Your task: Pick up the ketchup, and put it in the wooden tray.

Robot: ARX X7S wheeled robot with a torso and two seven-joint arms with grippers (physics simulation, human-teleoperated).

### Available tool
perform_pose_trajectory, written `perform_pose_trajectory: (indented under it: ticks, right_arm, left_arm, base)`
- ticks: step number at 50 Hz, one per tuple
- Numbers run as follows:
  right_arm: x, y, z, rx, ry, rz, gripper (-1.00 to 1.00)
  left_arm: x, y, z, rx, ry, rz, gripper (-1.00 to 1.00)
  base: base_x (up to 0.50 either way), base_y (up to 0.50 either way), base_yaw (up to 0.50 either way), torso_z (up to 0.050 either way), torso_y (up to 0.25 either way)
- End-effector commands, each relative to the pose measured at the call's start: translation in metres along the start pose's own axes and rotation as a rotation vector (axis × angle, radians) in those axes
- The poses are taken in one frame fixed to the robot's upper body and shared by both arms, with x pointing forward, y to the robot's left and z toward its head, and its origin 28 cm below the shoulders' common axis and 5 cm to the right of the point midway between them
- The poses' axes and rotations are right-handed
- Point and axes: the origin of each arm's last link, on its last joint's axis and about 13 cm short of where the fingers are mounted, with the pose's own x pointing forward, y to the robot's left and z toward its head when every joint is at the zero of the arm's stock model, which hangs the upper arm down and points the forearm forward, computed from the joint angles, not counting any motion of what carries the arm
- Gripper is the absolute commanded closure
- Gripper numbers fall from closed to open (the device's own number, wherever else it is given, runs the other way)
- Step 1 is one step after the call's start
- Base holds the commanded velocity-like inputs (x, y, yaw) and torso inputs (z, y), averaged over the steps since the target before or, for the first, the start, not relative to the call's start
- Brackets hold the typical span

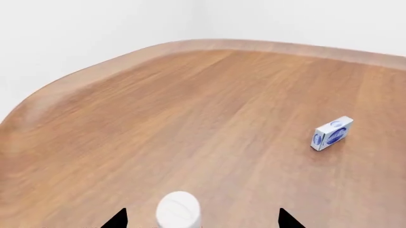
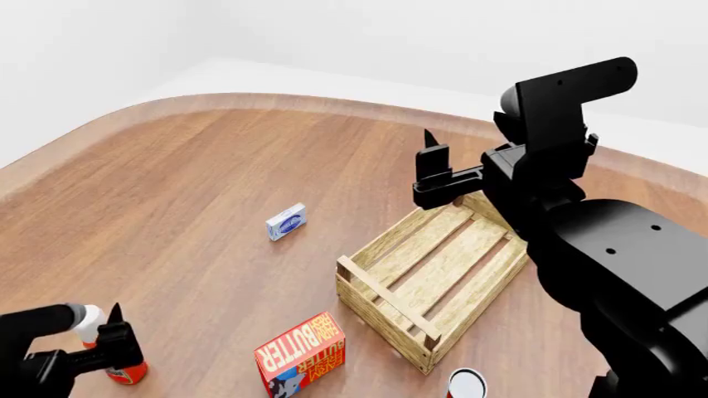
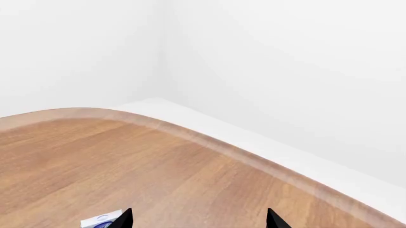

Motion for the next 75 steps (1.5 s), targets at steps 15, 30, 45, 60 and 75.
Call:
perform_pose_trajectory:
  ticks: [15,30,45,60,75]
  right_arm:
    - [0.004,-0.002,-0.001,0.004,0.010,-0.007,-1.00]
    - [0.012,0.001,-0.003,0.001,0.026,-0.005,-1.00]
    - [0.011,0.001,-0.003,-0.001,0.032,-0.007,-1.00]
    - [0.014,0.001,-0.004,-0.001,0.036,-0.013,-1.00]
    - [0.006,-0.002,-0.001,-0.001,0.037,-0.041,-1.00]
  left_arm:
    - [0.016,-0.002,-0.006,0.009,0.033,0.024,-1.00]
    - [0.026,-0.001,-0.014,-0.001,0.082,0.056,-1.00]
    - [0.031,-0.002,-0.020,-0.013,0.115,0.070,-1.00]
    - [0.046,-0.007,-0.023,-0.021,0.127,0.077,-1.00]
    - [0.075,-0.015,-0.024,-0.027,0.146,0.097,-1.00]
  base:
    - [0.00,0.00,0.00,0.000,0.000]
    - [0.00,0.00,0.00,0.000,0.000]
    - [0.00,0.00,0.00,0.000,0.000]
    - [0.00,0.00,0.00,0.000,0.000]
    - [0.00,0.00,0.00,0.000,0.000]
